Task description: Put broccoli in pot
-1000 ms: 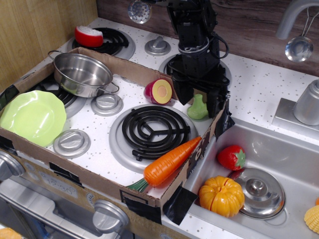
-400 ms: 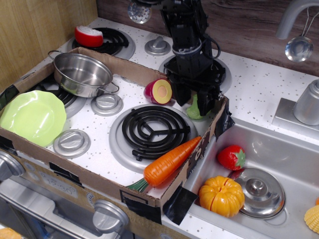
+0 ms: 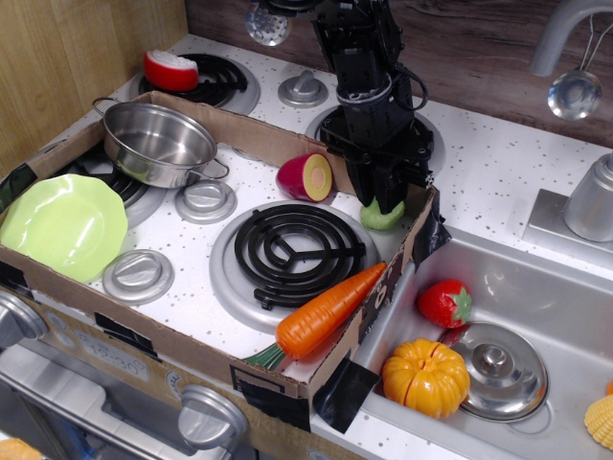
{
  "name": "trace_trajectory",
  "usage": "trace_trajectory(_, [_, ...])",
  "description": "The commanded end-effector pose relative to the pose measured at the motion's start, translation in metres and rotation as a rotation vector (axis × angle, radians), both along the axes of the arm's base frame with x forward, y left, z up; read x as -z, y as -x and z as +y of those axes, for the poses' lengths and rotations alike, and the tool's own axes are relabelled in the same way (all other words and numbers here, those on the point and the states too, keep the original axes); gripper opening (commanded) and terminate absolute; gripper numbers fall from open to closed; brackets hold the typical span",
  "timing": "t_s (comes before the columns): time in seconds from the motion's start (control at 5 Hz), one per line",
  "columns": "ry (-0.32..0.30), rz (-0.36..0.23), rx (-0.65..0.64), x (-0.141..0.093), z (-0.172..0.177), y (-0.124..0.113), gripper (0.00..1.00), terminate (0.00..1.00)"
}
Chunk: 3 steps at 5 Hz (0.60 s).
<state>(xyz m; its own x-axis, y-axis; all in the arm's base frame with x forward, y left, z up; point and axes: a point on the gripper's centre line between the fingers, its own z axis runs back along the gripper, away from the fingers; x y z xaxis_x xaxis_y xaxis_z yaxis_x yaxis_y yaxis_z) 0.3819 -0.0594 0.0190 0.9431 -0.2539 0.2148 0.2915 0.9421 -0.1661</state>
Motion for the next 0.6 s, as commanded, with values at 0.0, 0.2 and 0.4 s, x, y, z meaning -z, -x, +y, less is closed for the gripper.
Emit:
trace_trajectory(0.0, [-0.068,-0.102,-0.125,-0.060,-0.011,0.019,0.00,0.00])
trace_trajectory(0.2, [-0.088,-0.078,-0.172,-0.086,-0.009,0.034,0.00,0.00])
trace_trajectory(0.4, [-0.121,-0.066,-0.204,-0.098,-0.001,0.044,0.00,0.00])
